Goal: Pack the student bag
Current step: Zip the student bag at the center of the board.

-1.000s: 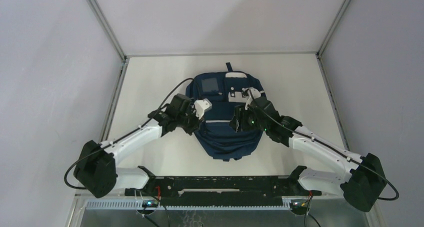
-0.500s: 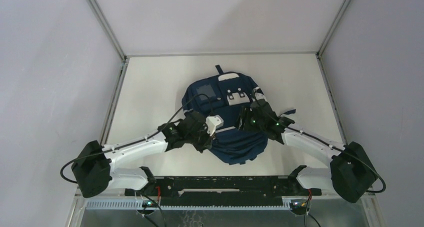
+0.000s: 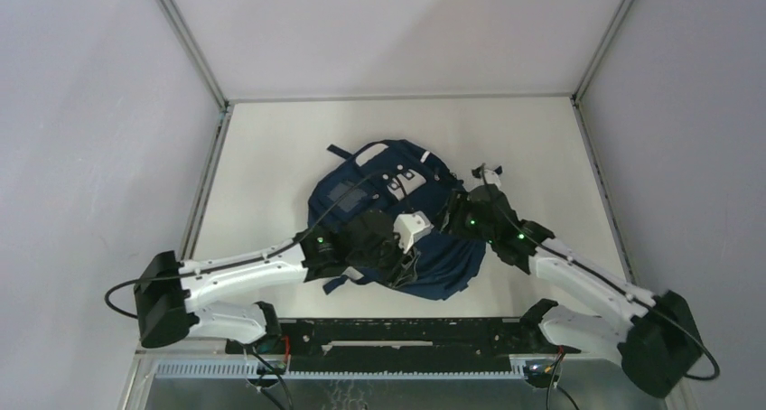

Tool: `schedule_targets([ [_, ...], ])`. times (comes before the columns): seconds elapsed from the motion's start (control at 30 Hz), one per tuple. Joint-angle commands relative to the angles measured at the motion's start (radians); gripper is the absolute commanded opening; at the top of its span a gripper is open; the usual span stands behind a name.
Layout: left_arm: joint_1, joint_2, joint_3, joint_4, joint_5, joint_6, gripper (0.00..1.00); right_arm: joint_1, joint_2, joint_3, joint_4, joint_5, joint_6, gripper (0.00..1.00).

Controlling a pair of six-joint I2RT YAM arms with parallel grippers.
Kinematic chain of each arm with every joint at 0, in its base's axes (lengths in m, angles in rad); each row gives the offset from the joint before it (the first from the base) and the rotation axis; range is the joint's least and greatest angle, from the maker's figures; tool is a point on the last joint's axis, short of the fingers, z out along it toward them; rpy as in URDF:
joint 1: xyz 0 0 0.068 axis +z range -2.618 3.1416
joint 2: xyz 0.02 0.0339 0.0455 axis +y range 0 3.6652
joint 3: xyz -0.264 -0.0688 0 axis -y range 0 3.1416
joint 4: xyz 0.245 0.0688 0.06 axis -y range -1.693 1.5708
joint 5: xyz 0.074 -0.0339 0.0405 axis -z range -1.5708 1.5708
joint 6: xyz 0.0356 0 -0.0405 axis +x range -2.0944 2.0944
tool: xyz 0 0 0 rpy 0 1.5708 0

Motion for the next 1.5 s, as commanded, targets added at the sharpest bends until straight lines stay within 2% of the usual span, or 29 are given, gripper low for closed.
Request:
schedule_targets([
  [0.0,0.003,-0.098,0.079,0.006,-0.083,-0.052,0.51,-0.025,-0.161,0.005,-0.106,0.065,-0.002,0.63],
  [0.07,0.007,-0.118,0.081,-0.016,-0.146,-0.115,0.55,-0.026,-0.206,0.005,-0.146,0.074,-0.002,0.63],
  [0.17,0.065,-0.137,0.071,-0.062,-0.153,-0.263,0.58,-0.021,-0.243,0.004,-0.191,0.086,0.017,0.63],
  [0.3,0.175,-0.211,-0.047,-0.057,-0.156,-0.555,0.59,0.027,-0.259,-0.008,-0.21,0.13,0.03,0.63],
  [0.4,0.181,-0.294,-0.166,0.045,-0.16,-0.723,0.72,0.058,-0.24,-0.011,-0.204,0.139,0.041,0.63],
  [0.47,0.183,-0.306,-0.196,0.073,-0.188,-0.781,0.78,0.087,-0.225,-0.01,-0.188,0.144,0.044,0.63],
  [0.6,0.189,-0.272,-0.204,0.084,-0.2,-0.849,0.79,0.21,-0.217,-0.01,-0.154,0.224,0.085,0.63],
  [0.7,0.209,-0.247,-0.214,0.117,-0.193,-0.887,0.76,0.333,-0.199,-0.011,-0.127,0.271,0.123,0.63],
  [0.87,0.245,-0.184,-0.195,0.159,-0.132,-0.888,0.72,0.467,-0.139,-0.011,-0.095,0.299,0.188,0.63],
  [1.2,0.252,-0.07,-0.177,0.213,-0.075,-0.896,0.58,0.548,-0.094,-0.033,-0.066,0.276,0.241,0.56],
  [1.3,0.259,-0.065,-0.18,0.223,-0.072,-0.898,0.48,0.577,-0.096,-0.035,-0.071,0.285,0.247,0.56],
  [1.47,0.261,-0.067,-0.18,0.238,-0.063,-0.897,0.21,0.604,-0.093,-0.034,-0.046,0.281,0.25,0.55],
])
